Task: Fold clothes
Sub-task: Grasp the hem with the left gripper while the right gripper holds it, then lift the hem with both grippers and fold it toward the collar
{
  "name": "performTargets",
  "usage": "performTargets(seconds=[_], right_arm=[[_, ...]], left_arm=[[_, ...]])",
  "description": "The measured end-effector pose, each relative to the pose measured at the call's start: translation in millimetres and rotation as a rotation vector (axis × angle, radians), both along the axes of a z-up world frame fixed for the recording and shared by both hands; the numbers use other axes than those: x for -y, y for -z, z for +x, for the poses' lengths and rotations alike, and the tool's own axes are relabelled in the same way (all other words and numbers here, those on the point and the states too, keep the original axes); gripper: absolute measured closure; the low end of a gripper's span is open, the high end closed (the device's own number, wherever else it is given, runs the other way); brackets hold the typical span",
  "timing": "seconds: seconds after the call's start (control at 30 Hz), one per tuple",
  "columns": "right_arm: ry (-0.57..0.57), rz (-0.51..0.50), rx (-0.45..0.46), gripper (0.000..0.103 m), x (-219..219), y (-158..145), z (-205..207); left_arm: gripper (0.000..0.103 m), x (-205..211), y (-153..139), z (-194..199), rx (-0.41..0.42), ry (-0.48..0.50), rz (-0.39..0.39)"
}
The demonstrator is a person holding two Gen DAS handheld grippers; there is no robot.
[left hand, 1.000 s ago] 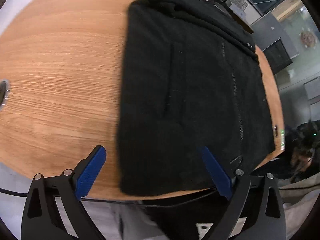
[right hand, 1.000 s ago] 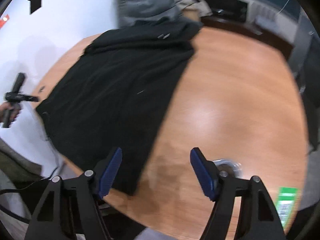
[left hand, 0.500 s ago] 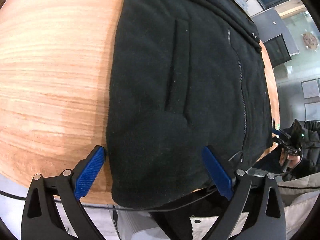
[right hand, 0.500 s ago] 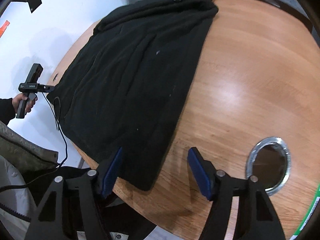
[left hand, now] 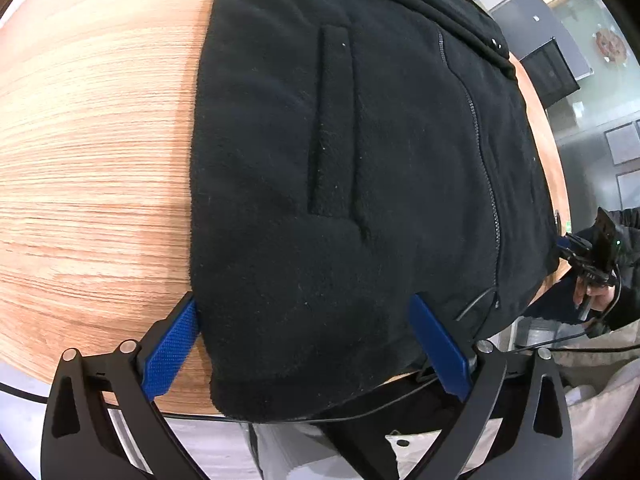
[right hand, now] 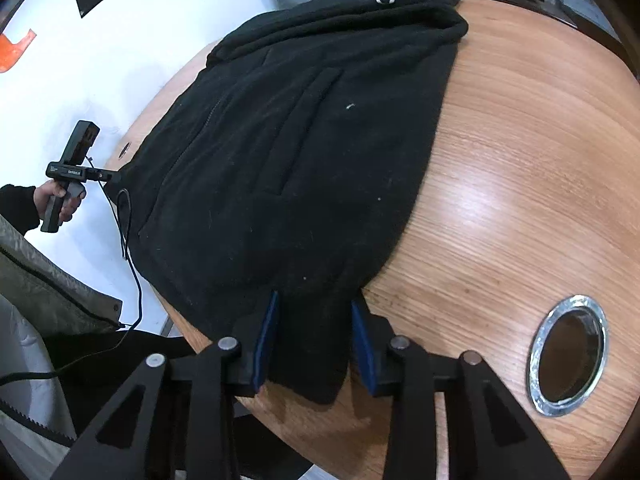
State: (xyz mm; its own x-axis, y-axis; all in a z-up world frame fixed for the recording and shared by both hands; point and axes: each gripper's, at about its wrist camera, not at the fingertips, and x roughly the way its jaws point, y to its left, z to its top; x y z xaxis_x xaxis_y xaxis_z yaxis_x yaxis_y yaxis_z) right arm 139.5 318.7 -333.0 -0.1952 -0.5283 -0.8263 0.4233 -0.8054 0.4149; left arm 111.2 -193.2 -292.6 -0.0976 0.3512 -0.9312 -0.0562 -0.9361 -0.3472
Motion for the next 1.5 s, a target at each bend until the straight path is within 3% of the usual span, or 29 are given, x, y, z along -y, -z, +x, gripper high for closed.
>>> performTargets(seconds=[0.03, 0.1, 0.27, 0.43, 0.67, 0.83, 1.0, 1.13, 1.3, 1.5], right_arm=[[0.001, 0.002, 0.004, 0.082, 0.8, 1.1, -1.0], [0.002, 0.009, 0.013, 0.09, 3.0, 3.1, -2.7], [0.008, 0.006, 0.051, 0.093, 12.0, 5.7, -6.6], [-0.02, 0.029, 0.057, 0.094, 8.1, -5.1, 1.4], [-0.067, 0.003, -0.011, 0.095, 8.5, -57.0, 4.4], [-0.093, -0.043, -0.113, 0.095, 21.8, -119.1, -5.2], [-0.093, -0.038, -0.23, 0.095, 29.8, -181.0, -26.9], [-0.004, 0.0, -0.294, 0.095, 52.1, -198.8, -67.1], [0.147, 0.022, -0.345, 0.095, 52.5, -204.9, -121.0], [0.29, -0.008, -0.434, 0.095, 33.9, -226.1, -171.0]], left_arm=[[0.009, 0.8, -0.8, -0.5, 0.002, -0.003, -0.002], [0.02, 3.5, -2.5, -1.6, 0.005, -0.01, -0.004], [0.065, 21.5, -4.5, -6.9, 0.043, -0.043, 0.015], [0.088, 26.6, -1.3, -13.4, 0.098, -0.055, 0.071], [0.092, 35.1, -20.9, -12.1, 0.129, -0.087, 0.188], [0.092, 41.2, -68.3, -12.4, 0.059, -0.115, 0.284], [0.092, 77.8, -88.8, -32.7, 0.006, -0.17, 0.404], [0.092, 92.9, -109.8, -57.2, -0.04, -0.21, 0.543], [0.092, 133.1, -120.7, -89.9, -0.09, -0.227, 0.648], [0.092, 106.5, -137.2, -172.7, -0.154, -0.248, 0.739]])
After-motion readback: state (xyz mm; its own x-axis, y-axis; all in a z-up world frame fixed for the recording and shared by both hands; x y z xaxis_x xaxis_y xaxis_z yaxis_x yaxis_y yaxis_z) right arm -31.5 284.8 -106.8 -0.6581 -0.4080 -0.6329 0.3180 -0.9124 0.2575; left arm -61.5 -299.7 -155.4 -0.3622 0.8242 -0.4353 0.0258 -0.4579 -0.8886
